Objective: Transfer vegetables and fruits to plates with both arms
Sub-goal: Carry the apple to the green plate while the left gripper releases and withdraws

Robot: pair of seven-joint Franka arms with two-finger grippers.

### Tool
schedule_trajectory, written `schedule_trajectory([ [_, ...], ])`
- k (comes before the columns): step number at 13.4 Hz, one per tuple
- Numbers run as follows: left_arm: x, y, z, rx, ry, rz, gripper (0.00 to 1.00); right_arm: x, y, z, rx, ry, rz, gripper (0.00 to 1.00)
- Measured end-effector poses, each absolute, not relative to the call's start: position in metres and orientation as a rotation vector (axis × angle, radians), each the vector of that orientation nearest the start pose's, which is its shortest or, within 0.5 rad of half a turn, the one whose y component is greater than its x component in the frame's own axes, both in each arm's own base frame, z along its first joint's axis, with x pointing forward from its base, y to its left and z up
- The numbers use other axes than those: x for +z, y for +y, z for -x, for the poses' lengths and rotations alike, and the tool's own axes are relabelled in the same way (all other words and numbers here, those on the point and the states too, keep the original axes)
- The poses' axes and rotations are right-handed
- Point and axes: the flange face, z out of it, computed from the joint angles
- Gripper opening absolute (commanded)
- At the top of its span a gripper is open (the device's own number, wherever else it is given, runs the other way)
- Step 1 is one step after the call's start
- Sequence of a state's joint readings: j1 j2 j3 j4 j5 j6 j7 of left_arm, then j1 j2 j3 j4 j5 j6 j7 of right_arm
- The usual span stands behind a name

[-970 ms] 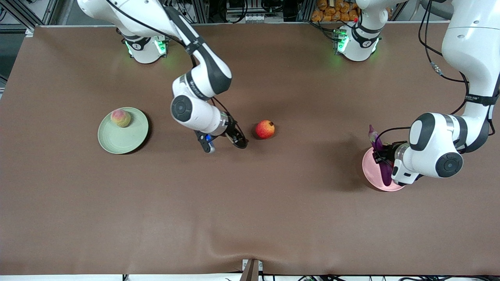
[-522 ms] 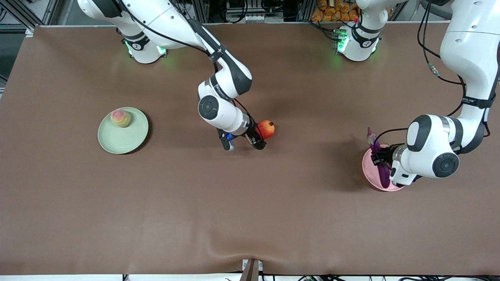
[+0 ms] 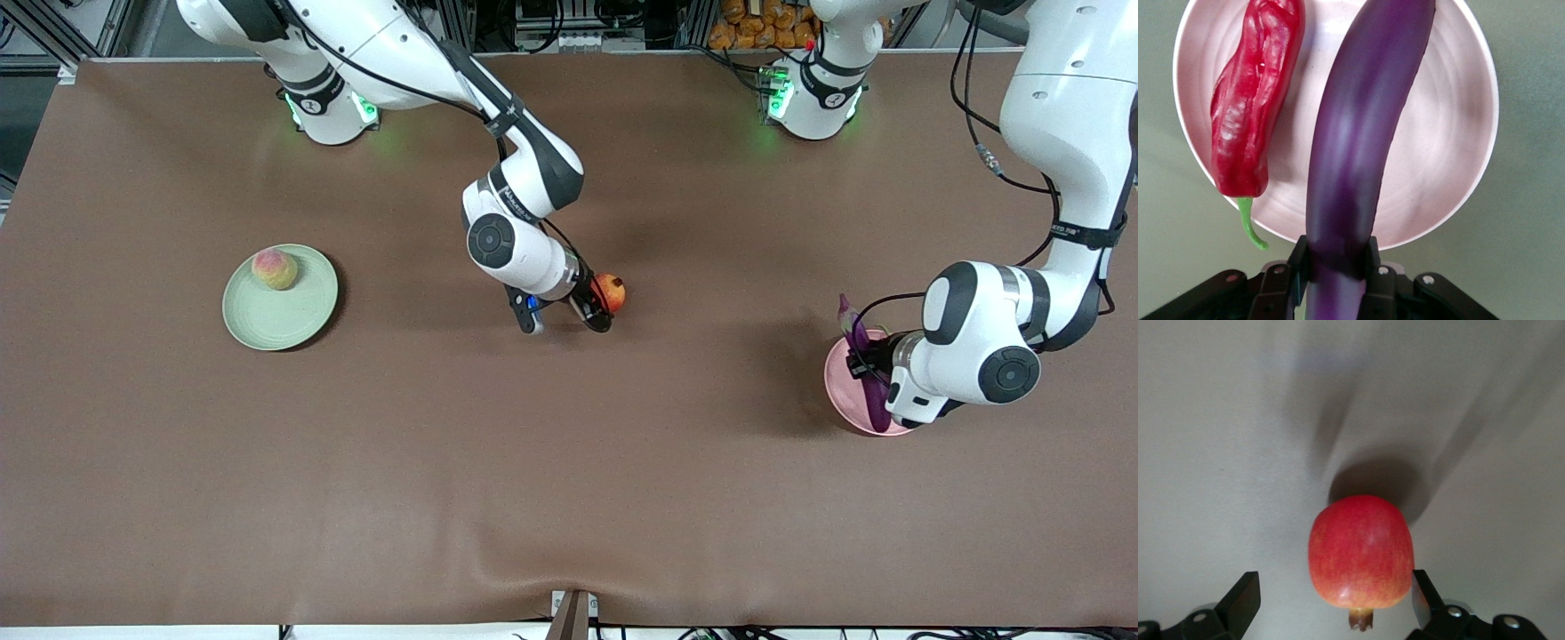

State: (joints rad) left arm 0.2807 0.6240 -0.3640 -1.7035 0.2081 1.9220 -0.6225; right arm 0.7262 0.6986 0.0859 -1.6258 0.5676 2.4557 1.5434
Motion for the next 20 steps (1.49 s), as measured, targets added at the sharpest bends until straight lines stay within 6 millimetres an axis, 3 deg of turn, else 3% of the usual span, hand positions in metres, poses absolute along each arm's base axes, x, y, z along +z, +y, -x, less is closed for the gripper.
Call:
schedule_trajectory([
  [1,0.224,-0.020,-0.631,0.530,-0.681,2.932,1.00,0.221,0.507,-0.488,0.516,1.568,2.350,1.00],
  [2,0.223,-0.020,-0.631,0.530,-0.681,2.933,1.00,0.213,0.509,-0.484,0.515,1.570,2.363,0.91],
  [4,0.223,-0.020,-0.632,0.522,-0.682,2.936,1.00,0.196,0.513,-0.476,0.498,1.564,2.407,0.13],
  [5,0.224,-0.020,-0.633,0.516,-0.684,2.938,1.00,0.192,0.516,-0.473,0.493,1.562,2.415,0.00],
  [7,0.229,-0.016,-0.636,0.500,-0.696,2.941,1.00,0.200,0.517,-0.482,0.479,1.562,2.395,0.00],
  [9,0.241,-0.010,-0.640,0.468,-0.711,2.945,1.00,0.218,0.507,-0.505,0.490,1.567,2.413,0.00],
  [11,0.264,-0.011,-0.643,0.429,-0.711,2.948,1.00,0.247,0.477,-0.540,0.486,1.557,2.523,0.00],
  [14,0.325,-0.025,-0.644,0.314,-0.682,2.967,1.00,0.296,0.388,-0.593,0.537,1.437,2.709,0.00],
  [17,0.408,-0.042,-0.636,0.168,-0.565,2.991,1.00,0.332,0.252,-0.631,0.680,1.208,2.798,0.00],
  [19,0.454,-0.052,-0.627,0.128,-0.512,2.987,1.00,0.323,0.157,-0.637,0.738,1.042,2.813,0.00],
  [20,0.477,-0.058,-0.624,0.119,-0.499,2.983,1.00,0.303,0.114,-0.632,0.767,0.984,2.830,0.00],
])
